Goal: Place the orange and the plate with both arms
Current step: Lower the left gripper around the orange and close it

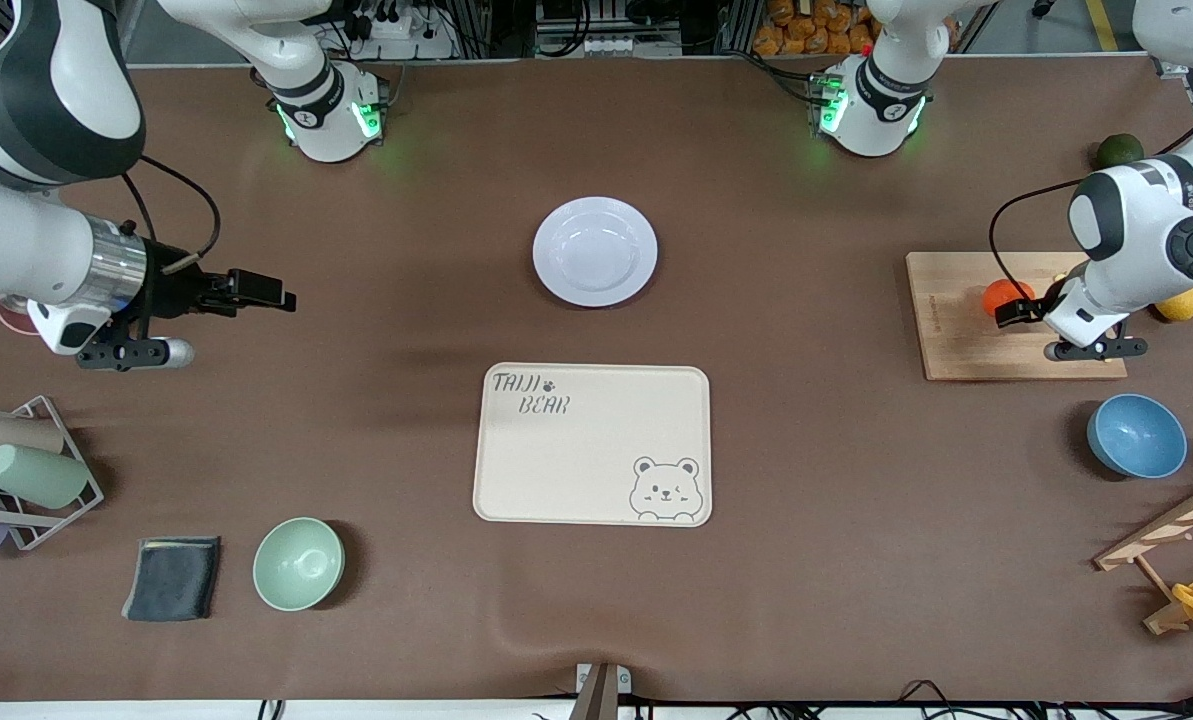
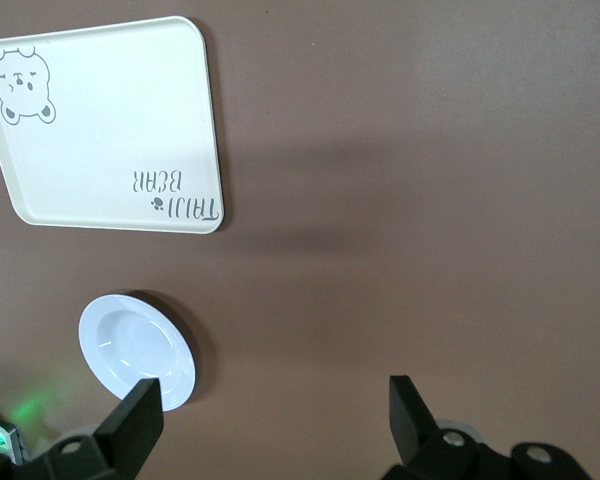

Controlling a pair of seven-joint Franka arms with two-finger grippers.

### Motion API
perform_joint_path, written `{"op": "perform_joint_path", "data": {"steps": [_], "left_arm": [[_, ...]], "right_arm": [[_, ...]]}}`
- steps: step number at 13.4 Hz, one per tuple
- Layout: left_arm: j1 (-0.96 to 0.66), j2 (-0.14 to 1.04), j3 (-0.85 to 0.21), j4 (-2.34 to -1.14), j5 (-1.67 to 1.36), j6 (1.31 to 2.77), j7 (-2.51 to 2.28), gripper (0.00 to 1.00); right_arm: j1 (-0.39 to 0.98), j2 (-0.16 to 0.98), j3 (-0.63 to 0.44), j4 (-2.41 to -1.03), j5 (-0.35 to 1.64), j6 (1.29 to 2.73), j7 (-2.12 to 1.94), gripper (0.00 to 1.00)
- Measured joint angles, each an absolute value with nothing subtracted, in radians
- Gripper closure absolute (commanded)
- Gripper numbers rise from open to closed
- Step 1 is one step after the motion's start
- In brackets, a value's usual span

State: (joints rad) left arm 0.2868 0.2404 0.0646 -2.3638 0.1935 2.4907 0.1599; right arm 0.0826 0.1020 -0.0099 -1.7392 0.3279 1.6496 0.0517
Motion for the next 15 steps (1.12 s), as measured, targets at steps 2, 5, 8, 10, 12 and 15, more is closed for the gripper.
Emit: {"op": "perform_joint_path", "data": {"steps": [2,5,8,10,12,15], "left_arm": [[0.288,0.24,0.065,-2.364,0.193,2.491,0.16,0.0],[0.288,0.241,0.063,-2.364,0.193,2.491,0.16,0.0],[0.288,0.244,0.063,-2.364,0.194,2.491,0.16,0.0],[0.288,0.25,0.063,-2.364,0.193,2.491,0.16,0.0],[0.288,0.257,0.063,-2.365,0.194,2.491,0.16,0.0],[0.288,0.265,0.063,-2.365,0.194,2.491,0.16,0.0]], "right_arm": [[0.083,0.102,-0.01,-1.739,0.328,1.651,0.051,0.0],[0.083,0.102,-0.011,-1.739,0.328,1.652,0.051,0.0],[0.083,0.102,-0.011,-1.739,0.328,1.652,0.051,0.0],[0.083,0.102,-0.011,-1.739,0.328,1.652,0.051,0.0],[0.083,0.102,-0.011,-1.739,0.328,1.652,0.051,0.0],[0.083,0.102,-0.012,-1.739,0.328,1.653,0.051,0.0]]}}
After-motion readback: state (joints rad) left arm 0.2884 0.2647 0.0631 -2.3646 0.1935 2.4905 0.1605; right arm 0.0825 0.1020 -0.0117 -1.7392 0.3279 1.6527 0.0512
